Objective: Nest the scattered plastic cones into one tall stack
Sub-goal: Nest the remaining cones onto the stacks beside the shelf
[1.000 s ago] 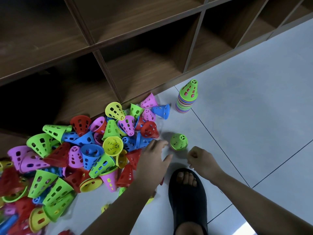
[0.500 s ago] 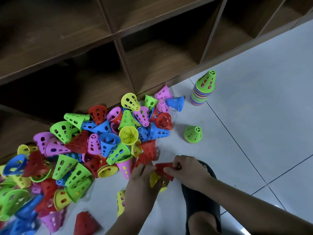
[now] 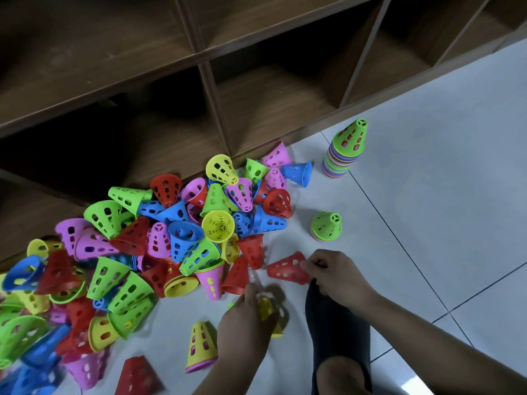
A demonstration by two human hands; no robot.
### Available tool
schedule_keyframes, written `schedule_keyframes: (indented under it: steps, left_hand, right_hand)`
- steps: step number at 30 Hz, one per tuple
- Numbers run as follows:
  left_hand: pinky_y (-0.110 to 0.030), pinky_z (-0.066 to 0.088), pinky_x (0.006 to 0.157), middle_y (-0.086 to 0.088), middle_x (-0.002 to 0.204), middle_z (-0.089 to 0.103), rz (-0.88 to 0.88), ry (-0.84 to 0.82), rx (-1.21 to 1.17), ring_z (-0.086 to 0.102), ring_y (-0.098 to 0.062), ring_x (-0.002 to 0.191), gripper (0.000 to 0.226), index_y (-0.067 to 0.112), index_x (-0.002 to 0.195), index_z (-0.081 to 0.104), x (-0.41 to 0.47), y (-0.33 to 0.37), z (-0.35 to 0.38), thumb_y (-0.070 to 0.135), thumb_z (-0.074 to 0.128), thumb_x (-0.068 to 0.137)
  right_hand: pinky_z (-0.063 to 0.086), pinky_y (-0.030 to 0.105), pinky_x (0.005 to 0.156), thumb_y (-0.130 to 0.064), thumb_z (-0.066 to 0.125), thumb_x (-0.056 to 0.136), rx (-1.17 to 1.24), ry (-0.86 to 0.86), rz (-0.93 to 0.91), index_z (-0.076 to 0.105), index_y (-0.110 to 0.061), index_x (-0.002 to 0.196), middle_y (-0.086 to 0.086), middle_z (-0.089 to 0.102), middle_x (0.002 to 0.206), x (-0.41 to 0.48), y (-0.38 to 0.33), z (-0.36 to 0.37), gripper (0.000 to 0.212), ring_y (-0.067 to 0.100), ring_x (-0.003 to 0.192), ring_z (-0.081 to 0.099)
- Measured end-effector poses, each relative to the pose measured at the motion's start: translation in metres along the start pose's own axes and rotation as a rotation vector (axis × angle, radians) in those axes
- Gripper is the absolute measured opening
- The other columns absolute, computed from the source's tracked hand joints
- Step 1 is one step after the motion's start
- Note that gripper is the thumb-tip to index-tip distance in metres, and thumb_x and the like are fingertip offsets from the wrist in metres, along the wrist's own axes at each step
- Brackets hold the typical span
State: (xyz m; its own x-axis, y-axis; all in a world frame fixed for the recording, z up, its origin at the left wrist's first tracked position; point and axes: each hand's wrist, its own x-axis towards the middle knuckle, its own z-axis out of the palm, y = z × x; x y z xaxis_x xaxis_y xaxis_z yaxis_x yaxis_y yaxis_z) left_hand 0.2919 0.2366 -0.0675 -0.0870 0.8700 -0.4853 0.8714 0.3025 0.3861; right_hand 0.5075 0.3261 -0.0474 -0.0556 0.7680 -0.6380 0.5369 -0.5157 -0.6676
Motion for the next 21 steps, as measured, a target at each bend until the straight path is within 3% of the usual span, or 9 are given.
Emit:
schedule_keyframes:
  steps: [3,7,13,18,21]
  left_hand:
    - [-0.033,0.058,0.073,0.005,0.102,0.075,-0.031,-0.015,-0.023,0.075,-0.021,0.091,0.055,0.033,0.139,0.036,0.008,0.007,0.001,0.050,0.065,0.096]
    - [-0.039,0.062,0.071,0.000,0.090,0.074,-0.042,0.010,-0.027,0.075,-0.028,0.084,0.043,0.029,0.130,0.037,0.016,0.014,0.001,0.034,0.061,0.094]
    - [-0.036,0.057,0.090,0.010,0.117,0.070,0.104,-0.036,0.138,0.072,-0.017,0.102,0.072,0.034,0.138,0.038,0.014,0.014,0.008,0.066,0.072,0.084]
    - [-0.038,0.044,0.105,0.015,0.115,0.062,0.184,-0.088,0.275,0.063,-0.016,0.111,0.057,0.037,0.123,0.046,0.005,0.005,0.010,0.069,0.067,0.082]
    - [-0.036,0.044,0.108,0.011,0.122,0.061,0.176,-0.104,0.299,0.061,-0.018,0.116,0.057,0.035,0.131,0.046,0.001,0.001,0.010,0.062,0.069,0.086]
  right_hand:
    - [0.041,0.031,0.052,-0.032,0.071,0.101,0.316,0.037,0.007,0.069,-0.012,0.082,0.008,0.060,0.069,-0.006,-0.010,-0.020,0.028,0.024,0.054,0.051]
    - [0.046,0.034,0.063,-0.021,0.066,0.105,0.369,0.219,-0.161,0.071,-0.006,0.085,0.006,0.067,0.075,-0.008,-0.019,-0.046,0.025,0.018,0.068,0.059]
    - [0.045,0.036,0.065,-0.019,0.064,0.105,0.557,0.301,-0.108,0.073,-0.004,0.091,0.009,0.066,0.079,0.005,-0.010,-0.070,0.023,0.022,0.072,0.059]
    - [0.052,0.040,0.071,-0.026,0.067,0.103,0.632,0.285,0.096,0.072,-0.004,0.105,0.016,0.074,0.089,0.016,0.008,-0.065,0.023,0.024,0.076,0.068]
    - [0.054,0.039,0.069,-0.023,0.067,0.102,0.593,0.250,0.168,0.069,-0.004,0.109,0.020,0.077,0.095,0.016,0.017,-0.058,0.021,0.024,0.077,0.070]
